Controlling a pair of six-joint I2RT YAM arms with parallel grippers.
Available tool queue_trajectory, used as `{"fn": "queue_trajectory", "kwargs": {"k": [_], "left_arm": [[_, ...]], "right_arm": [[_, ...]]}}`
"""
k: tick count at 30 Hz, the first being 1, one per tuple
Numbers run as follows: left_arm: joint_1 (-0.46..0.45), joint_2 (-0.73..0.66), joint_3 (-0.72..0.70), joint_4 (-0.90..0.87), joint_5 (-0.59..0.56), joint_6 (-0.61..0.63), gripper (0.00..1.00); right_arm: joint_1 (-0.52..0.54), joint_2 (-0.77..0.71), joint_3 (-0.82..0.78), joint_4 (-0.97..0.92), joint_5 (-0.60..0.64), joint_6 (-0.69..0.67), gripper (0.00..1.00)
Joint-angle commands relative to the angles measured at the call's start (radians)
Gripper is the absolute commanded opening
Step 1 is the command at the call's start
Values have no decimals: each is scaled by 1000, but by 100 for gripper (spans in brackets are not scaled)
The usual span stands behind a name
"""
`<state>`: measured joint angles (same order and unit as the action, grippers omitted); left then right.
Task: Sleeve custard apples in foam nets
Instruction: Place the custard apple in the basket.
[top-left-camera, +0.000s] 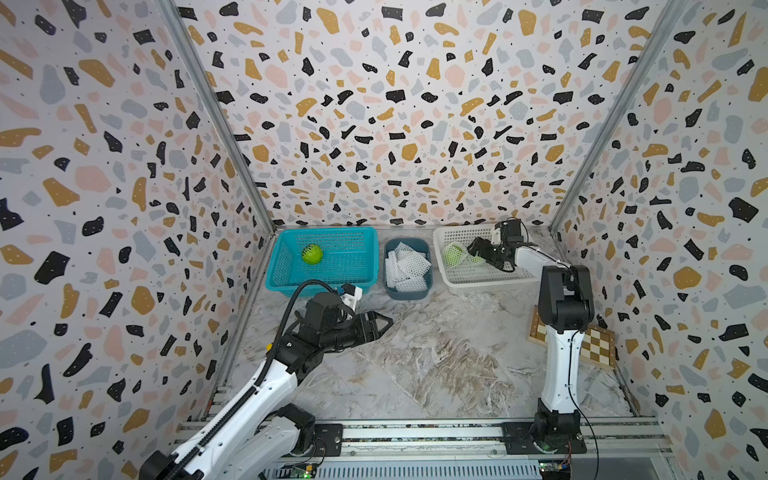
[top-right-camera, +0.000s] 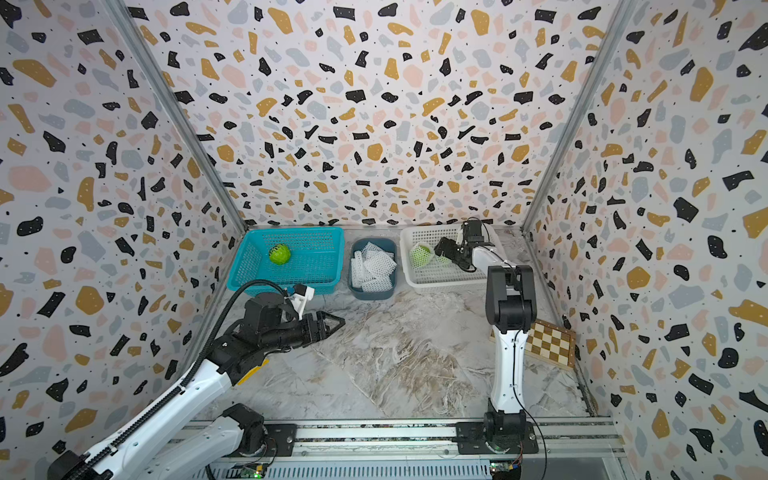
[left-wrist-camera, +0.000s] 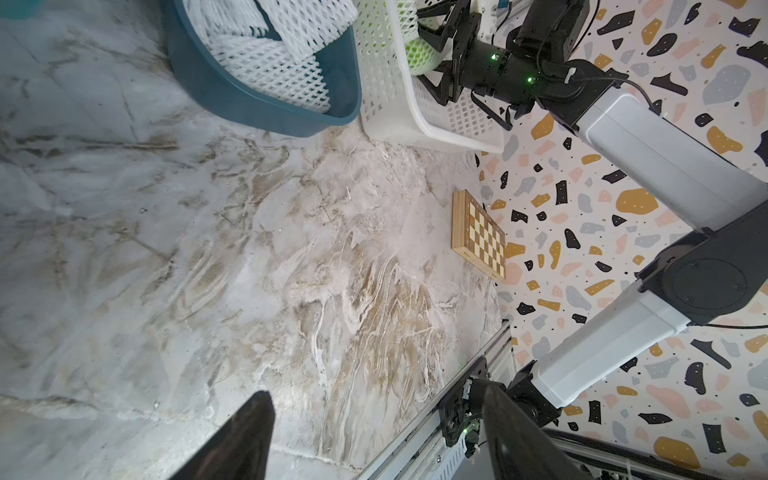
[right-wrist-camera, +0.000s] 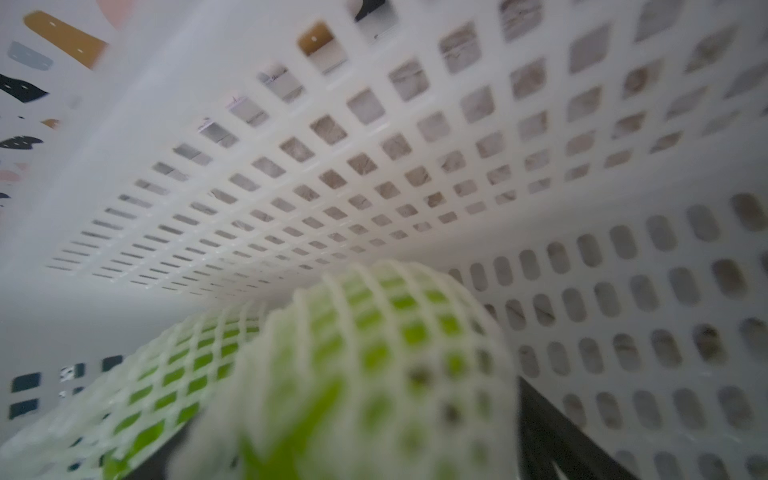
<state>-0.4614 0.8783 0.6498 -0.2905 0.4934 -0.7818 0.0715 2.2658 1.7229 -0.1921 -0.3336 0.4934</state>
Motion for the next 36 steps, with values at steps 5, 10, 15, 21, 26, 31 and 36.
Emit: {"fn": "queue_trajectory", "kwargs": {"k": [5,10,15,21,26,31,36], "left_arm": [[-3,7,-13,42,2,-8,78],[-6,14,-10,47,-1,-11,78],[-4,14,3,23,-21,-7,79],[5,14,67,-72,-108,15,85],[52,48,155,-163,-151,51,87],[92,95,228,-241,-201,88,88],[136,159,290,-296,-254,124,90]], "right_arm": [[7,-92,27,-56,55,-14,99],[6,-177,17,-85,95,-38,100],[13,-242,9,-131,153,-58,99],[43,-397,-117,-111,171,-59,100],[114,-583,-302,-47,174,-41,99],[224,-744,-502,23,174,-20,99],[342,-865,-671,90,175,-21,99]]}}
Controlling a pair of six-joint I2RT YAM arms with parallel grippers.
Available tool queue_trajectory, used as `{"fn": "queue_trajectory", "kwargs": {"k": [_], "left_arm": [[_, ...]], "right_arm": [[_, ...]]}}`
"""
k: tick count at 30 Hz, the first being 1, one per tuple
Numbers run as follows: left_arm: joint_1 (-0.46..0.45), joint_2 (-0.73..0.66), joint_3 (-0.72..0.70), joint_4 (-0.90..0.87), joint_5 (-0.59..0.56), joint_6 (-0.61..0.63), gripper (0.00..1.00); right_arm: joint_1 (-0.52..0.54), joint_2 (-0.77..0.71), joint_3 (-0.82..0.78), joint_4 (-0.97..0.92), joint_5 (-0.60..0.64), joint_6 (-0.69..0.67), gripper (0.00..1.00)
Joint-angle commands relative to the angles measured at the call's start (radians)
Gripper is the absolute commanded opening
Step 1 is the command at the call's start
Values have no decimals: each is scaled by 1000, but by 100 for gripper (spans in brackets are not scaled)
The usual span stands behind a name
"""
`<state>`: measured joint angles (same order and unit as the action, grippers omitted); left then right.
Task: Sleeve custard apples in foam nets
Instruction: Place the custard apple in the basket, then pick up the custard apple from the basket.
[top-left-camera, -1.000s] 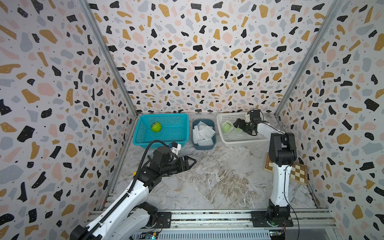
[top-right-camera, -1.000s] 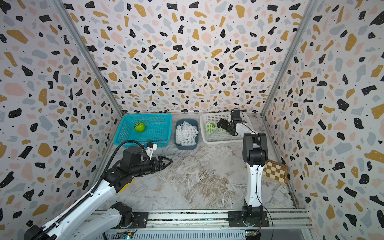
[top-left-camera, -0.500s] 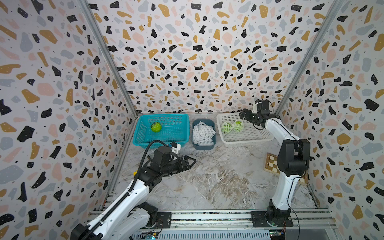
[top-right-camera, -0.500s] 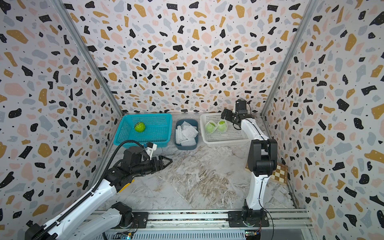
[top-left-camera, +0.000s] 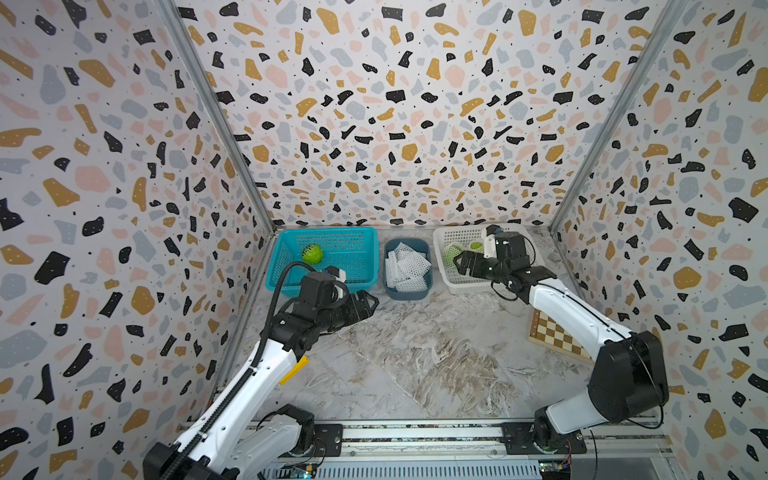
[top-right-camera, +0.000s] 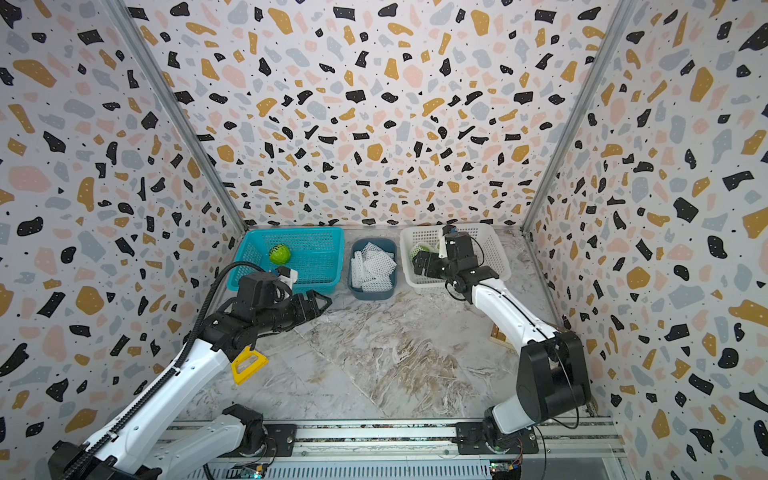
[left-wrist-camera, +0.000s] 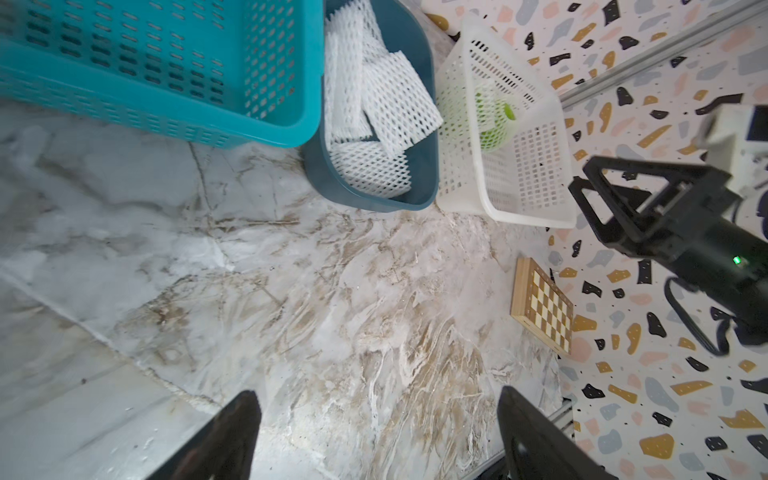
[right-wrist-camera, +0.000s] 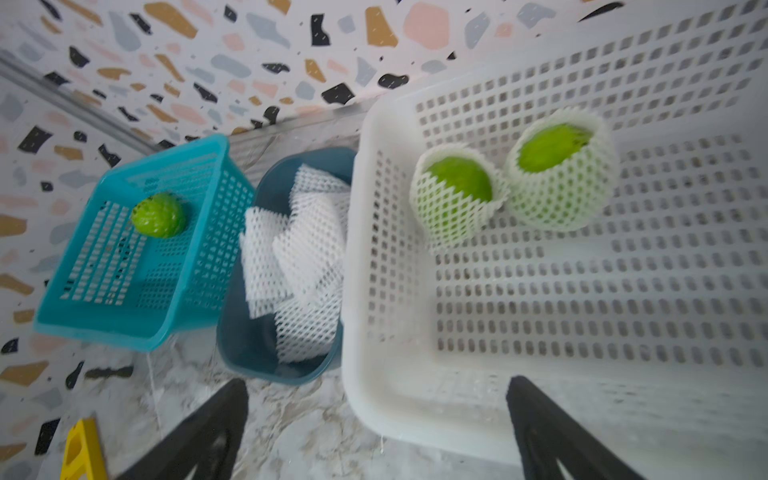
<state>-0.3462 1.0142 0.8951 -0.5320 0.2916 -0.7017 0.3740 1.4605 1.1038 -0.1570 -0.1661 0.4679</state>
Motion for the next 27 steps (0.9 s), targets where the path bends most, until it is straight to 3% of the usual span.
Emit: {"fn": "queue_trajectory", "kwargs": {"k": [1,5,12,16,27], "left_arm": [[28,38,65,-74,-72,49,91],[60,93,129,-109,-121,78,92],[113,183,208,-104,-136,108,92],[152,245,278,-129,-201,149,93],[324,588,556,-172,-282,213,95]], "right_arm": [[65,-87,-87,67,4,-3,99],[160,-184,-196,99,-20,-50,98],[208,-299,-311,140,-101,-109,97],[245,-343,-342,152,-117,-127,97],[370,-380,-403,143,-78,-129,98]]}}
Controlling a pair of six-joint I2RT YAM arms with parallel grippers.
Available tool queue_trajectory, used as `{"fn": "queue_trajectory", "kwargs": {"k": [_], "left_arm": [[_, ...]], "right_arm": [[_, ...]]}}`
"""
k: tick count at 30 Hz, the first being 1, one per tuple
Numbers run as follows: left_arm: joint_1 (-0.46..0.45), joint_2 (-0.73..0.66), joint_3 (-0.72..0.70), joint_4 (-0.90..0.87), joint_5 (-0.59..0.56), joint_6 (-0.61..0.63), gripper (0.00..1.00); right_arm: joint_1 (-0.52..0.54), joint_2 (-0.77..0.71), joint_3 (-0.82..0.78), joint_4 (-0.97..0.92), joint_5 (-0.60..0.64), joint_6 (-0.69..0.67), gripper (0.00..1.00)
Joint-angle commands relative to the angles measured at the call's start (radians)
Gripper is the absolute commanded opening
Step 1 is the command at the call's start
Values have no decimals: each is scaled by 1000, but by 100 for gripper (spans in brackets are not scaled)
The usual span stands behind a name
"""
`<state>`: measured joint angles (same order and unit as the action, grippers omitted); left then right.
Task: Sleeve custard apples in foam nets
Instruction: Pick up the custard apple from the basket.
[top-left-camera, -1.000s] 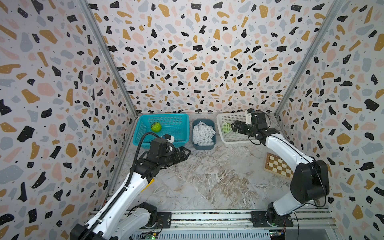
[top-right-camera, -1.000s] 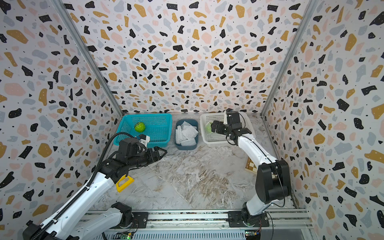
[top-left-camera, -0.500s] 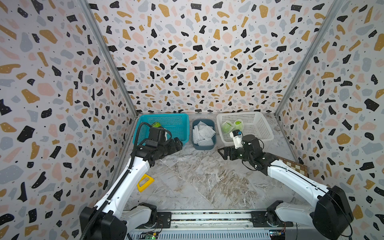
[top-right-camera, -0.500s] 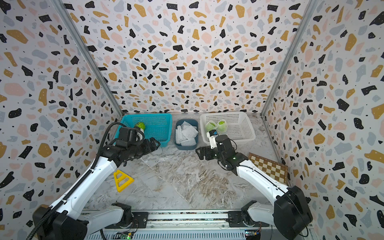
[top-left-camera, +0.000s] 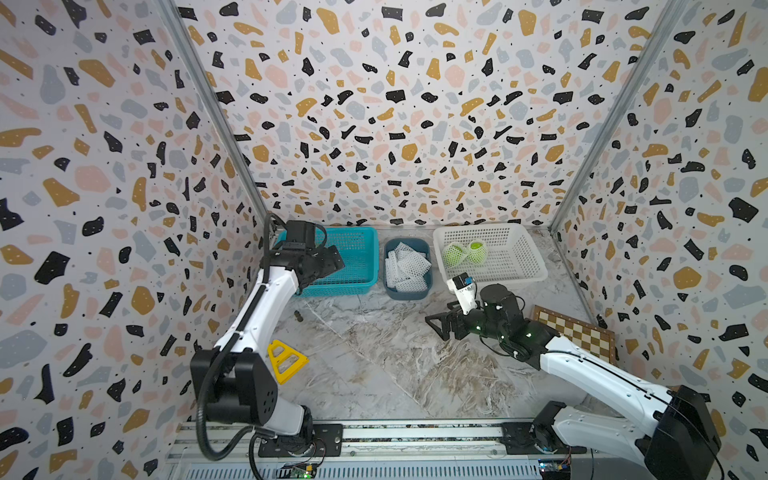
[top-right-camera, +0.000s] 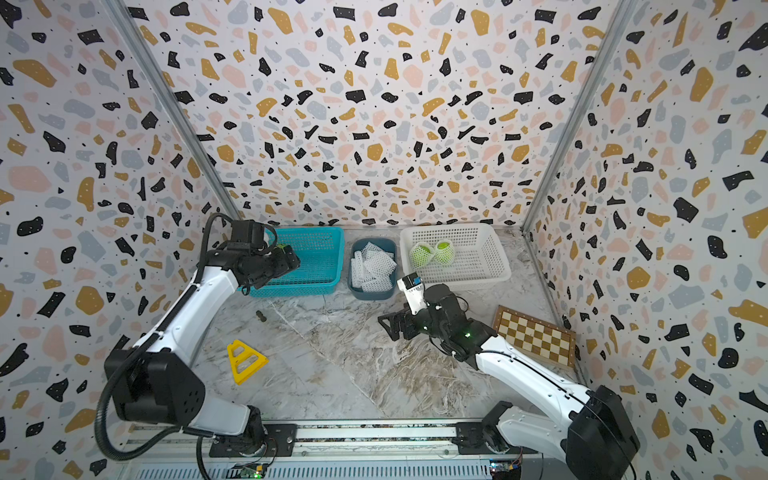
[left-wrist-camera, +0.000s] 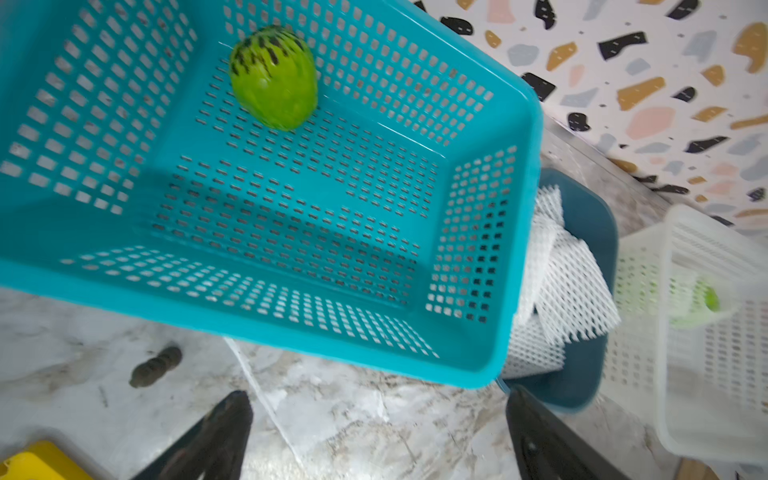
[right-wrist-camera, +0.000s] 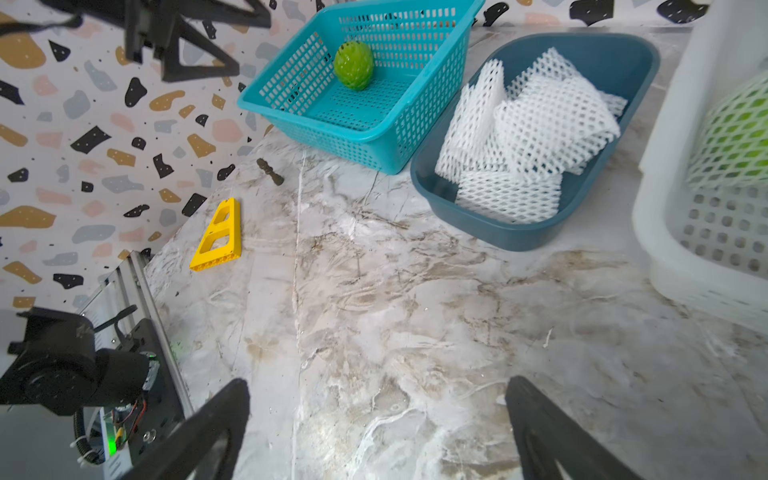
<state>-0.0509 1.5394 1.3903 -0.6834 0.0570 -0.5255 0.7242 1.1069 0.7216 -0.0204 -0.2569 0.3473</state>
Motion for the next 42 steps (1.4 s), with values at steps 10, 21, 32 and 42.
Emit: {"fn": "queue_trajectory", "kwargs": {"k": [10,21,32,42], "left_arm": [[116,414,341,-35,-113,60,97],[158,741,720,-125,-119,49,99],[163,875,836,-117,-44,22,97],[164,951,886,-107,-38,8,91]], "right_arm": [[72,-75,-78,4,41,16,98],[78,-76,-88,-15,92,34,98],[78,-32,-79,-5,99,38,98],[78,-19,-70,-12,105,31,98]]}}
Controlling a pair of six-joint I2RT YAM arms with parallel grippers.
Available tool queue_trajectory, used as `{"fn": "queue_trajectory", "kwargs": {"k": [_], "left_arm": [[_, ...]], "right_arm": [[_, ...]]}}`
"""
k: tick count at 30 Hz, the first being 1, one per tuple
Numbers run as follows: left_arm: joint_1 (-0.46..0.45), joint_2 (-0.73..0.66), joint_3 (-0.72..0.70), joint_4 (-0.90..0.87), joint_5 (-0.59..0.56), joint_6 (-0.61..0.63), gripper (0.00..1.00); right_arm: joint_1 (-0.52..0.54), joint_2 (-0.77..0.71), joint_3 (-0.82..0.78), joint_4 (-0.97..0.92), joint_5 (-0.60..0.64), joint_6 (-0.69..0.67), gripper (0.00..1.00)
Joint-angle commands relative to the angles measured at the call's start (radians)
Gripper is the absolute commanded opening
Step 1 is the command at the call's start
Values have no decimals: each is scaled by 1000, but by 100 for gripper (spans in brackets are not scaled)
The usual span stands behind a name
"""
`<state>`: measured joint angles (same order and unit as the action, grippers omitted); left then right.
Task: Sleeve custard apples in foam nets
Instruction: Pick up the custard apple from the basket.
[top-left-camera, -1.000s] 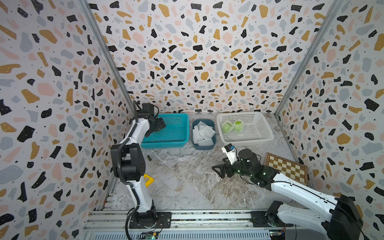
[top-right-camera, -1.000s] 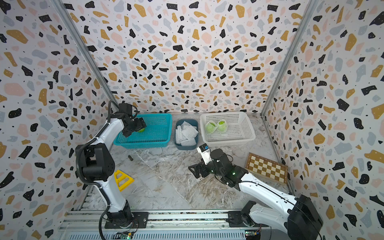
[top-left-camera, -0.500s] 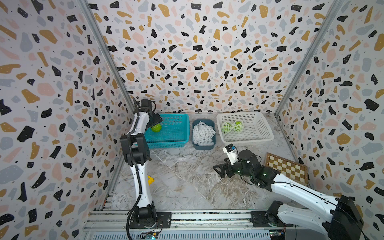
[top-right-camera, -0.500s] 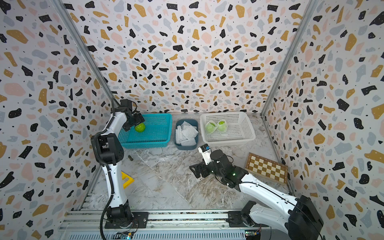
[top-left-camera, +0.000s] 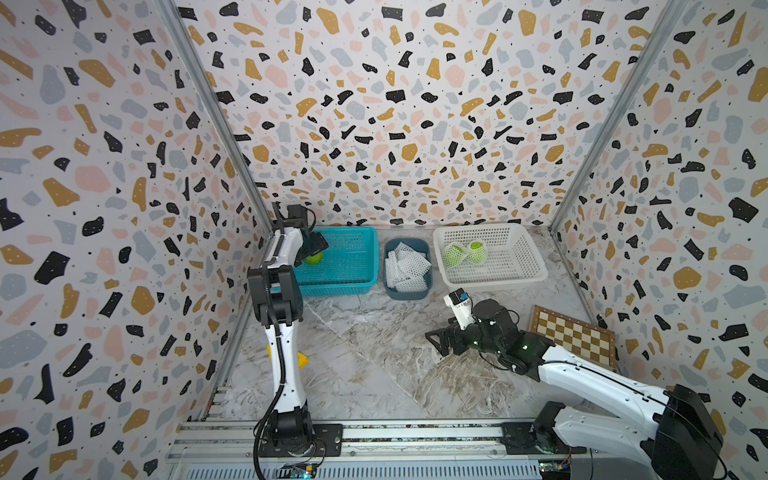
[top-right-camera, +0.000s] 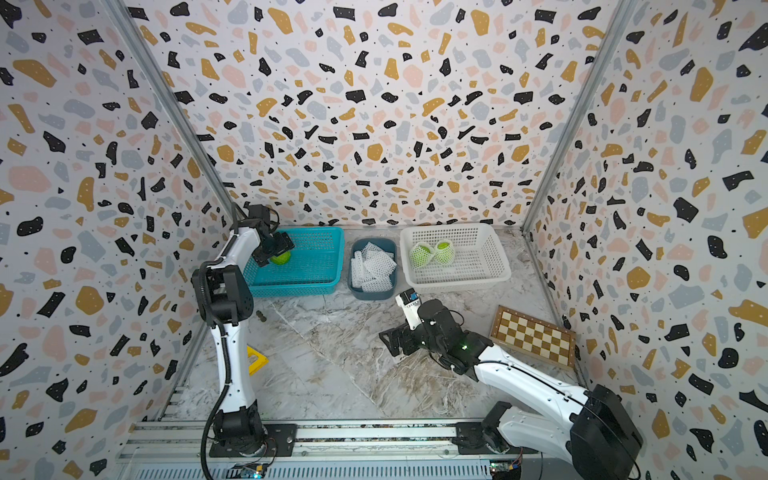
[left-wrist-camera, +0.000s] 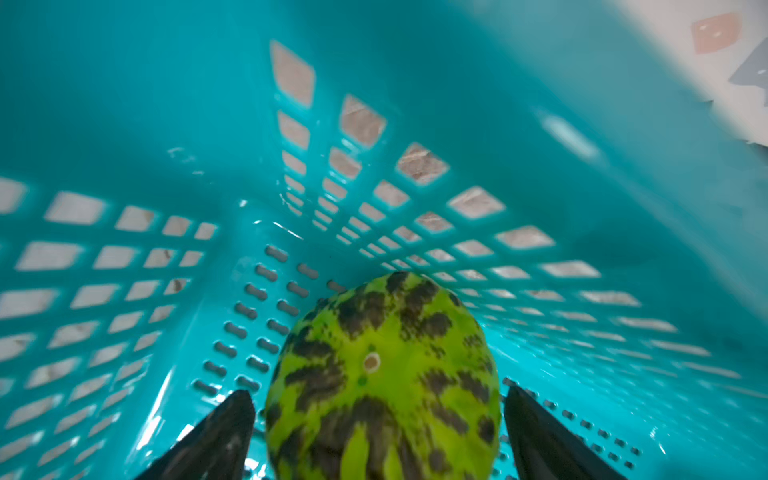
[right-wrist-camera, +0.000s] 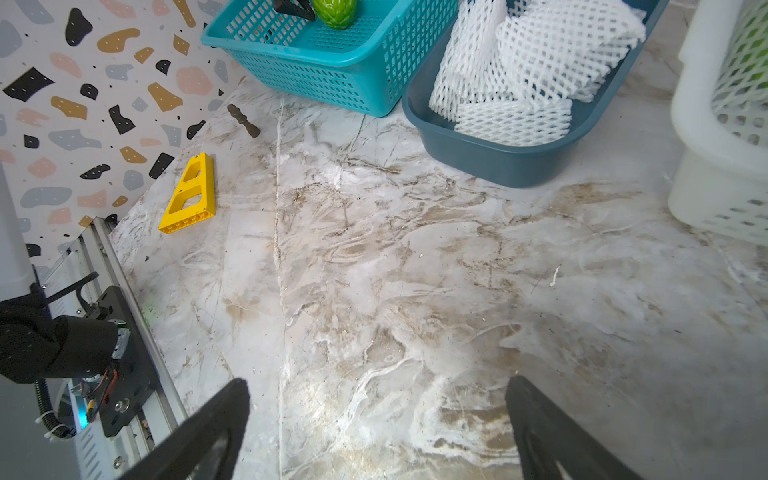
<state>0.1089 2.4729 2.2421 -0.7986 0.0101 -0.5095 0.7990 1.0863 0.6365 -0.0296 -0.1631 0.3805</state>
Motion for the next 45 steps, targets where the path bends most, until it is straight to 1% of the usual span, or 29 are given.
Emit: {"fn": "queue_trajectory", "kwargs": {"k": [1,7,10,14,18,23,31,38,45], "left_arm": [[5,21,33,8,10,-10,89],[8,13,21,18,22,-13,78],[11,-6,13,12,28,-11,74],[11,-59,-24,13,40,-11,72],[11,-146,-86,22,96,-24,71],[10,-284,-223,67,189,-49,70],[-1,-550,-447,147,351,-131,70],[-48,-781,-669,227,459,-189,70],[-112,-991,-898,344,555,-305,70]], "right_arm": [[3,4,18,-4,12,-3,98],[4,19,25,7,6,-6,97],[3,19,24,12,1,-7,97],[3,8,19,15,3,-10,97],[3,-25,5,19,5,-9,97],[3,-65,-15,28,6,-6,97],[3,-106,-11,34,6,-14,97],[2,-120,4,54,13,-27,98],[-3,-114,26,108,9,-38,98]]}}
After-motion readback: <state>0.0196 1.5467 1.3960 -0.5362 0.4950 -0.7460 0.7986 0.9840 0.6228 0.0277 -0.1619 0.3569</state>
